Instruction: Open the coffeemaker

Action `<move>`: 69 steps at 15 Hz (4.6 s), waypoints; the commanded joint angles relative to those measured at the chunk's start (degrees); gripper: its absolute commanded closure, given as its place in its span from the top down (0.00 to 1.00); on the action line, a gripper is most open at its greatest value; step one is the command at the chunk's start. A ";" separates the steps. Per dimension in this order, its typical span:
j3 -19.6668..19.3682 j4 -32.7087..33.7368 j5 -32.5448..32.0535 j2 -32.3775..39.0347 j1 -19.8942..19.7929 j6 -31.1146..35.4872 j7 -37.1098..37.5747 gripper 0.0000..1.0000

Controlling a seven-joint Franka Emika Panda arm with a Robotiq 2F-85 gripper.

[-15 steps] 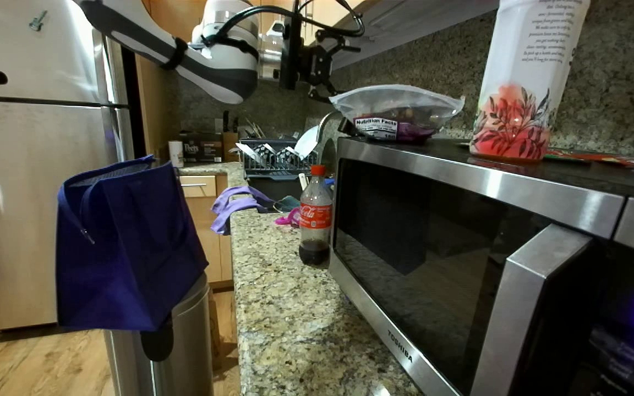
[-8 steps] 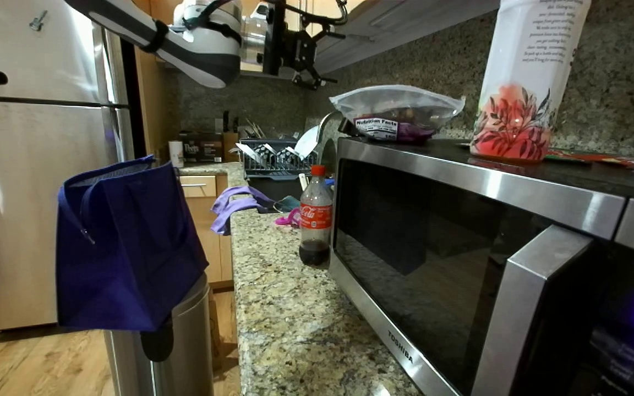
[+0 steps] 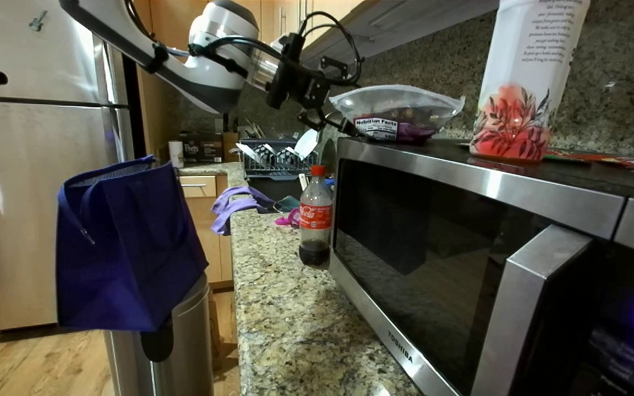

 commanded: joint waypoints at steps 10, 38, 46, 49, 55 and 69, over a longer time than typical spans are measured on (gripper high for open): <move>-1.53 2.16 -12.79 1.69 -1.72 8.54 6.72 1.00; 12.61 10.54 38.19 4.92 -12.12 6.41 -31.84 1.00; 15.56 -10.14 61.29 -13.17 -15.50 5.43 -45.12 1.00; 16.08 -16.36 70.07 -19.76 -16.39 2.61 -51.02 1.00; 10.57 -26.56 86.56 -33.15 -14.97 -9.57 -64.50 1.00; -1.28 -34.19 83.42 -44.89 -14.56 -22.49 -45.66 1.00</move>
